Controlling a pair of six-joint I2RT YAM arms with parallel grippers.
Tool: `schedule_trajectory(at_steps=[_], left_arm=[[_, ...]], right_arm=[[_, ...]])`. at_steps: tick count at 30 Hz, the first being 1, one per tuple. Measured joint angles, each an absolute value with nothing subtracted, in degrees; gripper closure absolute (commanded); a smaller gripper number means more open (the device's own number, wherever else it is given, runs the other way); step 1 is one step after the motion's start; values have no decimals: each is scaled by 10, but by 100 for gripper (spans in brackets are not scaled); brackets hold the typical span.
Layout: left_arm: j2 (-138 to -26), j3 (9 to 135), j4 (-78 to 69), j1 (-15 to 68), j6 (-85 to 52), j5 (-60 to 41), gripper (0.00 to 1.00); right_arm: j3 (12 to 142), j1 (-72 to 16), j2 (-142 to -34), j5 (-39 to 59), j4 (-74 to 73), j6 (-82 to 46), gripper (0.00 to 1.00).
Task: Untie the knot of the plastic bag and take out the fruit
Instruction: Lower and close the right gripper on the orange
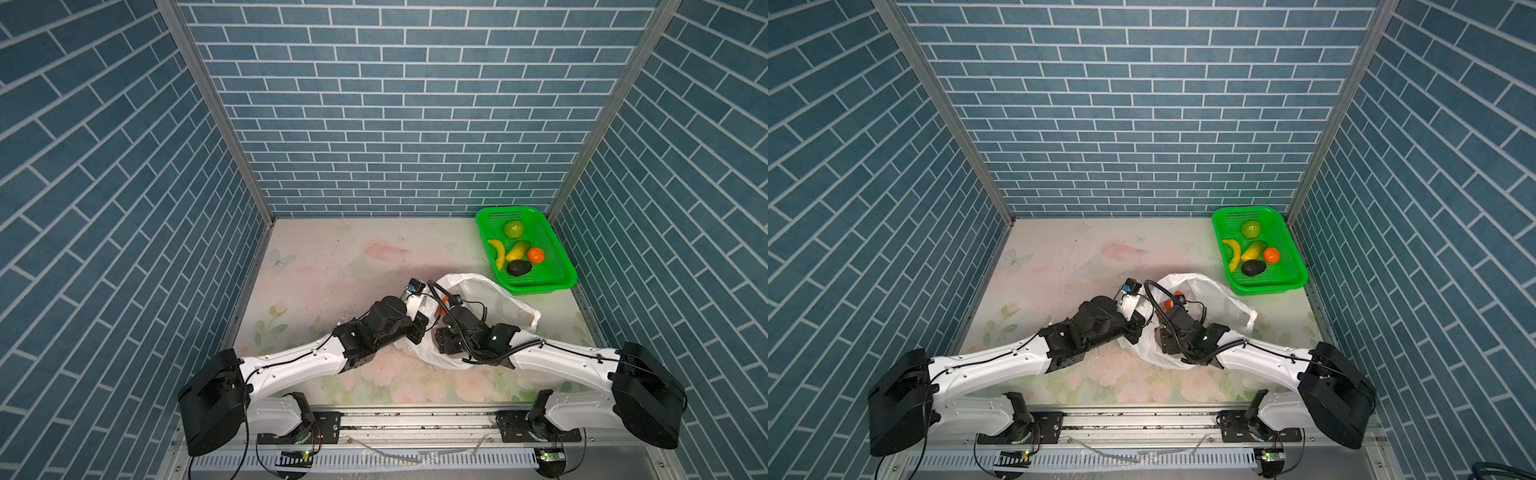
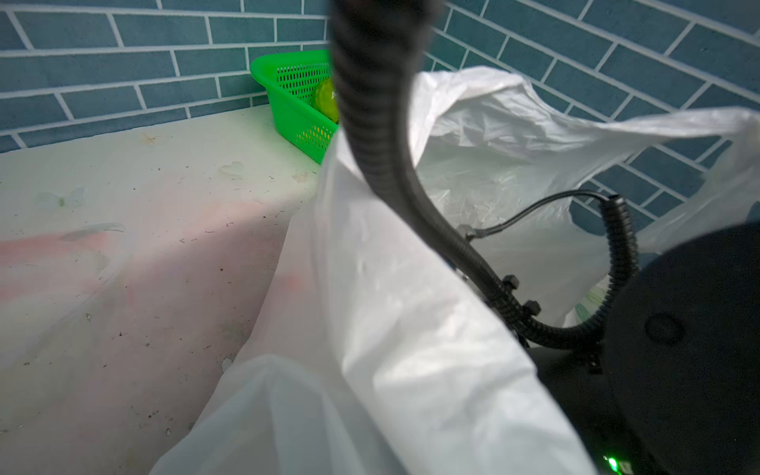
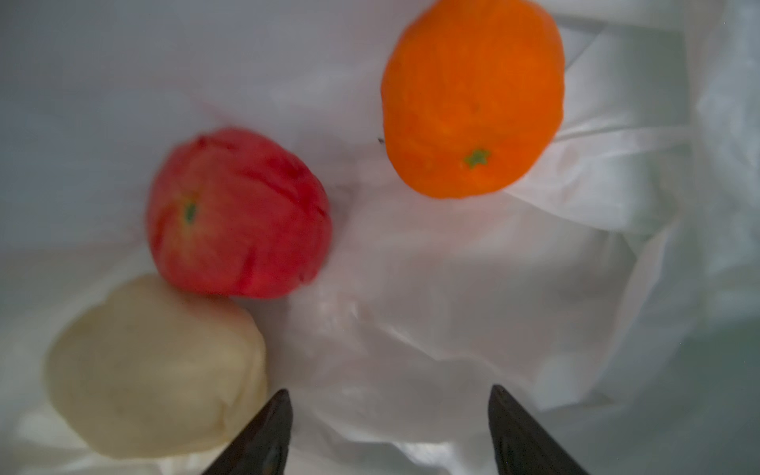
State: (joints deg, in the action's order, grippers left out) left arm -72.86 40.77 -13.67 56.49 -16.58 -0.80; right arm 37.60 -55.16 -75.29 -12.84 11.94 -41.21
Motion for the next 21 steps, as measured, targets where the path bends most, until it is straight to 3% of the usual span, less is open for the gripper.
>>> schedule_trajectory(at_steps=[8, 21], left_arm=[[-729, 408, -131, 561, -156, -24, 100], [-739, 408, -130, 555, -153, -47, 100]], right_arm=[[319, -539, -767, -194, -37, -526, 11], [311, -513, -828, -263, -161, -587, 2]])
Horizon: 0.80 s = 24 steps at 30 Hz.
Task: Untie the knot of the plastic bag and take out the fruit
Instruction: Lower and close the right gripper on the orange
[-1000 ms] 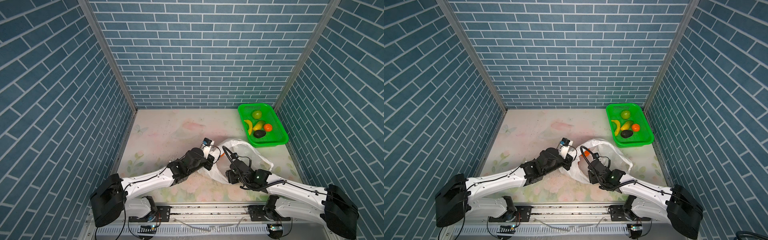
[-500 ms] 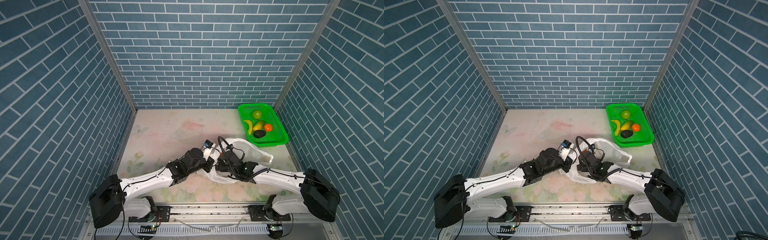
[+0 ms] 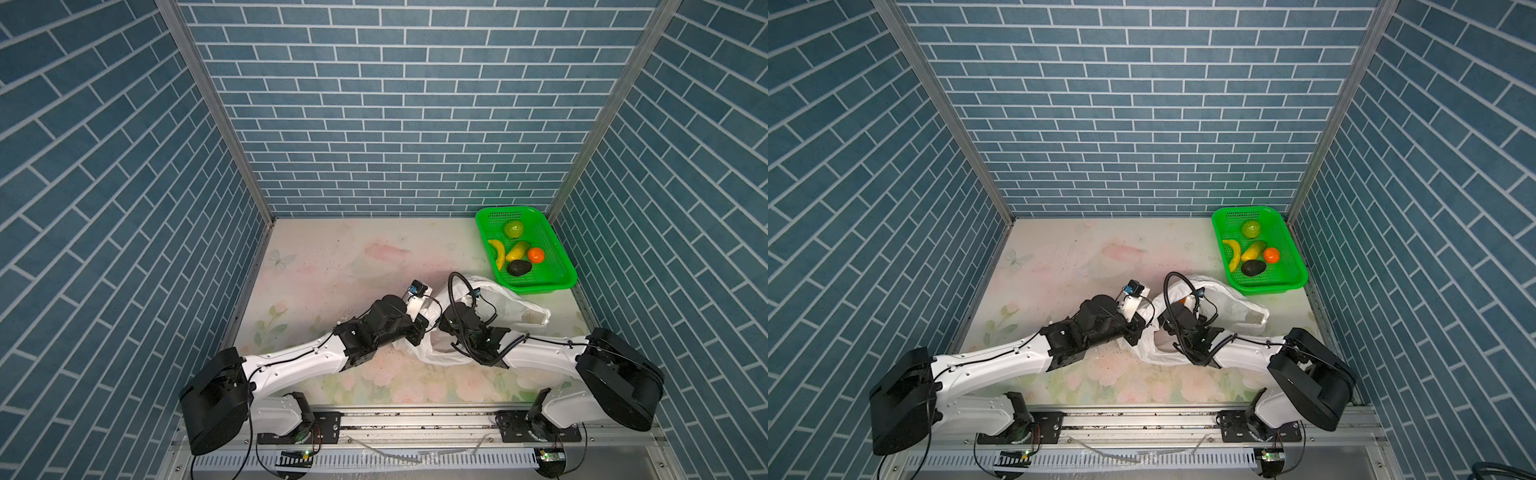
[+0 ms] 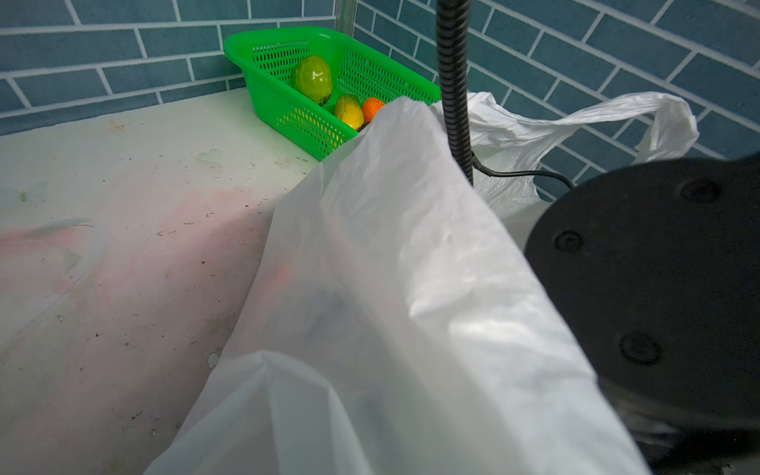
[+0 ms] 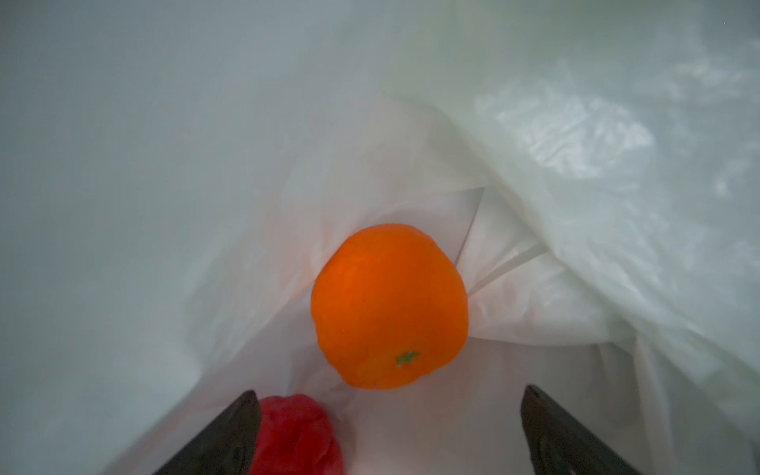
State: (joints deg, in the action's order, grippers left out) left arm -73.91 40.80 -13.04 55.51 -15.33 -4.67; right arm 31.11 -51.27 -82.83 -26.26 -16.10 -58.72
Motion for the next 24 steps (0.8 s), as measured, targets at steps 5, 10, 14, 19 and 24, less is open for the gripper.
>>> schedule_trajectory(at_steps=[5, 10, 14, 19, 24], left_arm=[[-747, 409, -130, 554, -153, -56, 100], [-750, 409, -130, 552, -153, -63, 100], [-750, 411, -130, 550, -153, -65, 100], [-751, 412, -128, 547, -154, -64, 100], [-753, 414, -125, 544, -156, -55, 100]], right_arm=[[312, -489, -866, -263, -187, -588, 3], [315, -467, -907, -257, -209, -592, 20], [321, -462, -919, -251, -217, -596, 35], [324, -461, -920, -240, -223, -596, 43], [324, -461, -906, -220, -212, -591, 46]])
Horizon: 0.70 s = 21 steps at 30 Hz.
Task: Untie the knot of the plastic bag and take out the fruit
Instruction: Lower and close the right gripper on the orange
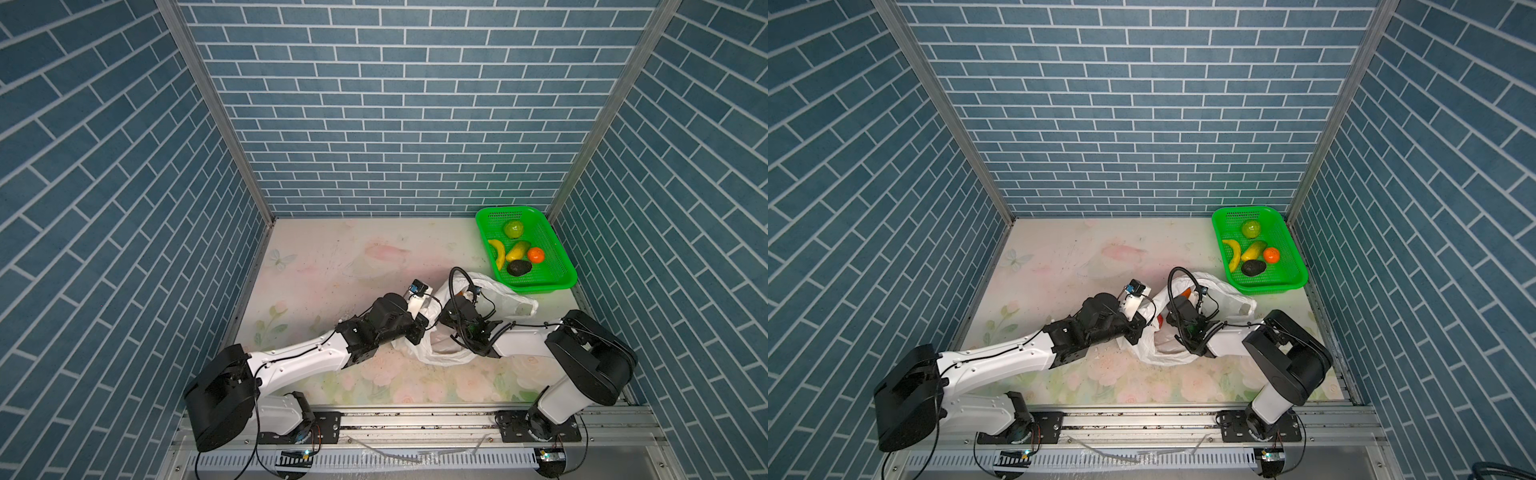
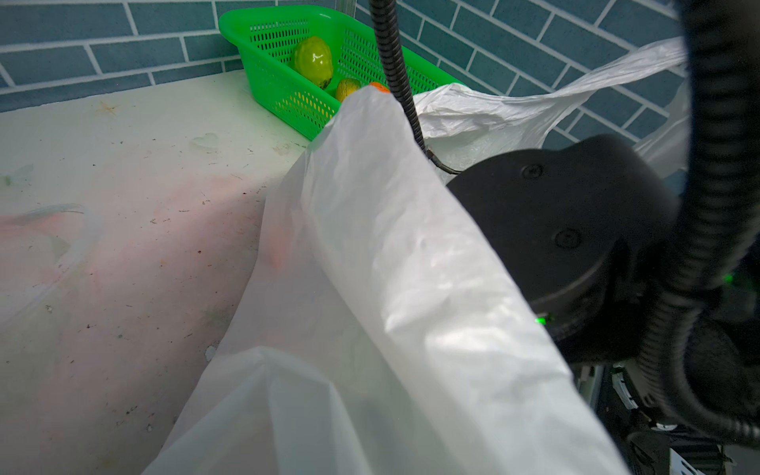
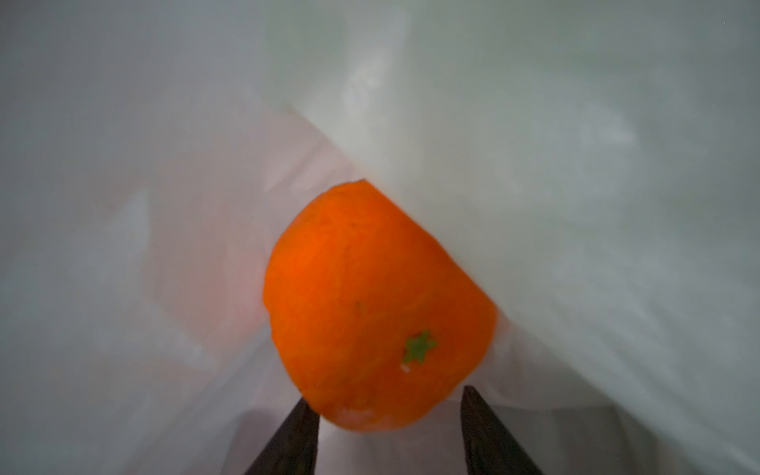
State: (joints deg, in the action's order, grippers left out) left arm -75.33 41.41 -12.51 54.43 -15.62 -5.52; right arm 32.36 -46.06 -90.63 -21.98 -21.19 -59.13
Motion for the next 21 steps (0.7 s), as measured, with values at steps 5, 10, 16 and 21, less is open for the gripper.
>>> schedule_trajectory(at_steps=[5, 10, 16, 21], left_arm=[[-756, 424, -123, 542, -159, -40, 100], [-761, 429, -123, 541, -163, -28, 100], [-766, 429, -124, 540, -168, -21, 100], [-766, 429, -125, 540, -171, -22, 100]], right_arm=[[324, -461, -841, -184, -176, -569, 46], [324, -461, -792, -137, -131, -552, 48], [323, -465, -771, -103, -78, -537, 36], [325, -461, -775, -118, -69, -508, 24]])
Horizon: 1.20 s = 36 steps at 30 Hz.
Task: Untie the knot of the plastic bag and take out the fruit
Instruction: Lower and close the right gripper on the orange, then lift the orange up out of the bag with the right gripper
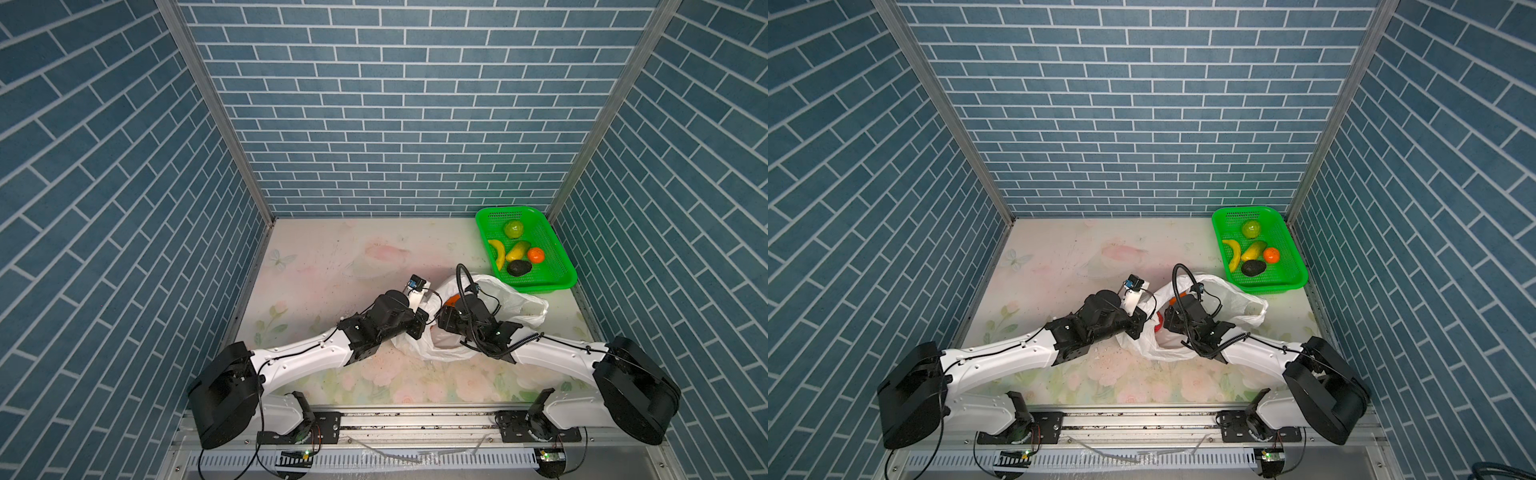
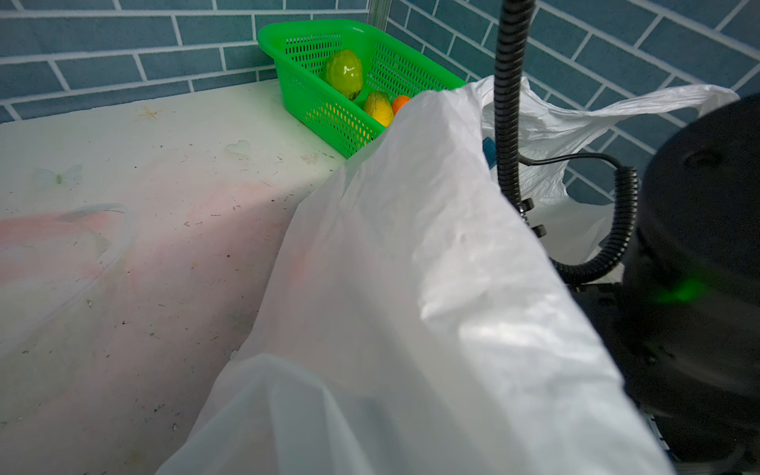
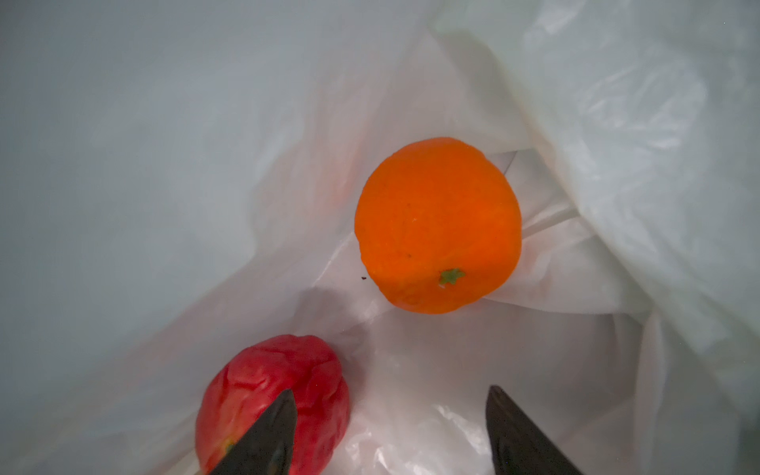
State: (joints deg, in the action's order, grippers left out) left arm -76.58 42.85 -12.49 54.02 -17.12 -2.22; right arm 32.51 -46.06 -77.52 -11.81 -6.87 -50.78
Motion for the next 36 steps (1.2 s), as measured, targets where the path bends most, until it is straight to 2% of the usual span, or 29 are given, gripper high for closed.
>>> schedule_trajectory(at_steps=[7, 11, 14, 18, 22, 27, 36], left_arm=[[-766, 429, -127, 540, -173, -30, 100], [-766, 429, -127, 540, -174, -36, 100], [-766, 429, -127, 540, -174, -38, 100], [-766, 429, -127, 540, -174, -41, 100], [-766, 429, -127, 540, -174, -41, 100], [-766, 429, -127, 540, -174, -41, 100], [-767, 429, -127, 540, -174, -25, 100]], right_arm=[[375, -422, -865, -131, -83, -494, 16], [402, -410, -913, -133, -99, -490, 16], [419, -406, -942, -136, -114, -486, 25], [427, -405, -965, -144, -133, -477, 45], [427, -405, -965, -149, -142, -475, 56], [420, -404, -940, -143, -141, -475, 61], [385, -416, -837, -100, -98, -475, 62]])
